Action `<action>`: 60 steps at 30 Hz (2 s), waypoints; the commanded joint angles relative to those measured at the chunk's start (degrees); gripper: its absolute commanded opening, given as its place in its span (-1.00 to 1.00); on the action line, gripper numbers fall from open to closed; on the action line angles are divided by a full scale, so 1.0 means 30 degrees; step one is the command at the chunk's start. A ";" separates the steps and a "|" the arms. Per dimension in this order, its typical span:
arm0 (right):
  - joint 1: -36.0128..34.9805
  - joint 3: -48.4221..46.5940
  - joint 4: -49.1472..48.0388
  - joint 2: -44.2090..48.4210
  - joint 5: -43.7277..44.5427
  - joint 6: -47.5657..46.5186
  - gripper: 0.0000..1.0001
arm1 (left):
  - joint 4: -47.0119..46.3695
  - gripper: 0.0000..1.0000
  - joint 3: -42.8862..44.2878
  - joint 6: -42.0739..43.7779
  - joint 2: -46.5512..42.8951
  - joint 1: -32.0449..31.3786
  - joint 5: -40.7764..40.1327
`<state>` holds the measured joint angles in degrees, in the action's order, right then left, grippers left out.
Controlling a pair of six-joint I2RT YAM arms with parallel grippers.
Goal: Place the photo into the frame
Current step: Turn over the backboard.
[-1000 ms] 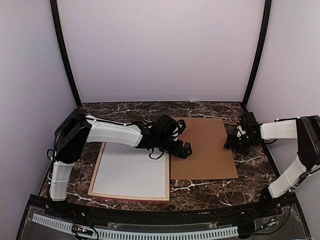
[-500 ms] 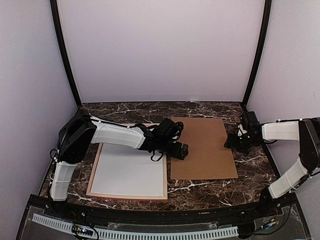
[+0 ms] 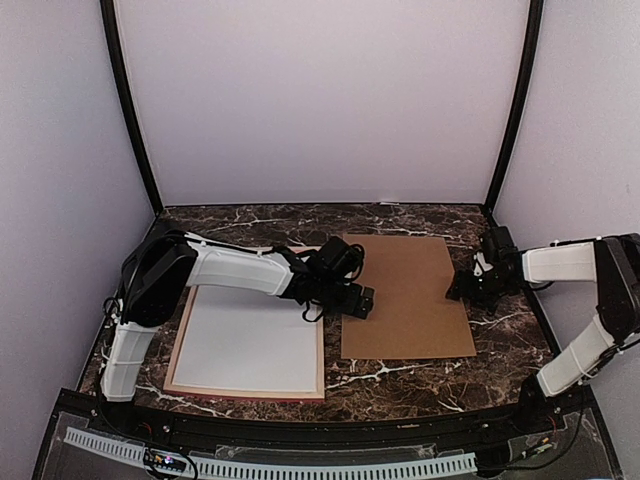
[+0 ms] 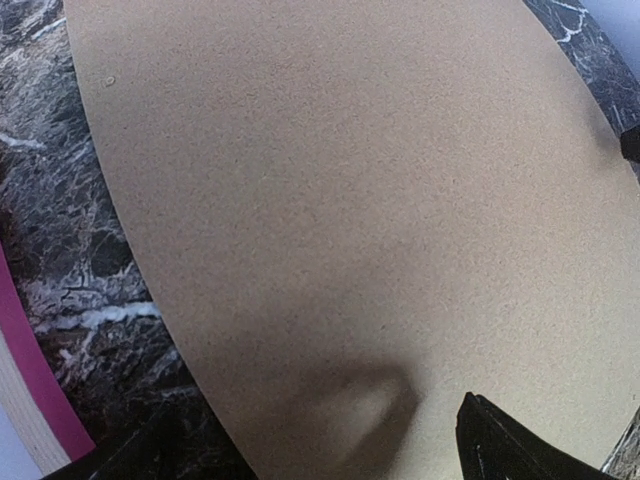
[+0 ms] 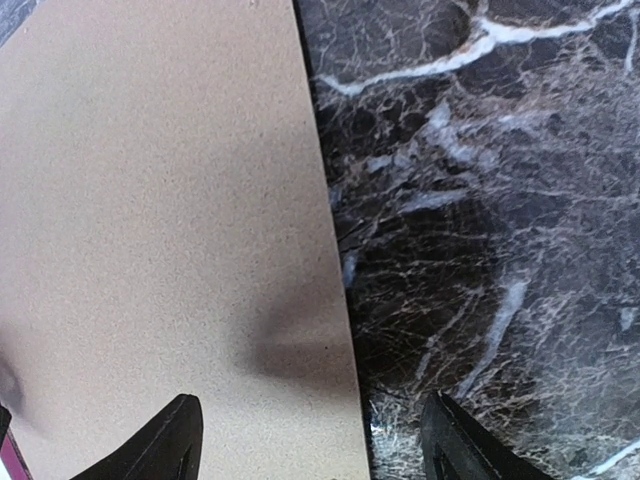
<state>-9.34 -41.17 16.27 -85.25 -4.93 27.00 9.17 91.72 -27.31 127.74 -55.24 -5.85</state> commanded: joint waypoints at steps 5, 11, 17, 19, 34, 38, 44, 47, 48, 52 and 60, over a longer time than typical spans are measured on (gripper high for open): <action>0.0105 0.0272 -0.1056 -0.1244 -0.1670 -0.0282 0.47 | 0.0529 0.98 0.0385 -0.1848 0.0556 0.0075 0.1863; 0.0092 0.0449 -0.1508 -0.1292 -0.3248 -0.0255 0.44 | 0.0153 0.98 0.0187 -0.2673 0.0736 0.0044 0.3327; 0.0180 0.0480 -0.2185 -0.0518 -0.5822 -0.0231 0.38 | 0.0007 0.98 0.0061 -0.3047 0.0734 0.0043 0.3964; 0.0263 0.0412 -0.2339 -0.0190 -0.7018 -0.0197 0.35 | -0.0007 0.98 0.0007 -0.3134 0.0725 0.0045 0.4105; 0.0624 -0.0887 -0.1931 0.3036 -1.3823 0.0031 0.13 | -0.1389 0.98 -0.1396 -0.3512 -0.0335 0.0045 0.4980; 0.0624 -0.0980 -0.2321 0.3983 -1.5398 0.0482 0.05 | -0.1804 0.98 -0.1760 -0.3585 -0.0840 0.0038 0.5193; 0.0532 -0.1043 -0.3554 0.5322 -1.6845 0.1873 -0.02 | -0.2029 0.98 -0.1921 -0.3625 -0.1504 0.0010 0.5320; 0.0157 -0.1050 -0.4397 0.5773 -1.7099 0.2761 -0.03 | -0.2139 0.98 -0.1937 -0.3686 -0.1741 -0.0002 0.5494; -0.0035 -0.1121 -0.4563 0.5877 -1.7077 0.2972 -0.03 | -0.2212 0.98 -0.1944 -0.3725 -0.1844 0.0007 0.5567; -0.0811 -0.1751 -0.4433 0.6086 -1.6723 0.3194 -0.03 | -0.2307 0.98 -0.1965 -0.3800 -0.2131 0.0016 0.5722; -0.2564 -0.3149 -0.4689 0.6023 -1.5808 0.4096 -0.04 | -0.2599 0.98 -0.2451 -0.3946 -0.3059 0.0005 0.5888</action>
<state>-11.62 -47.22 5.58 -67.92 -45.87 36.77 1.78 86.37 -39.33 119.96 -53.04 8.16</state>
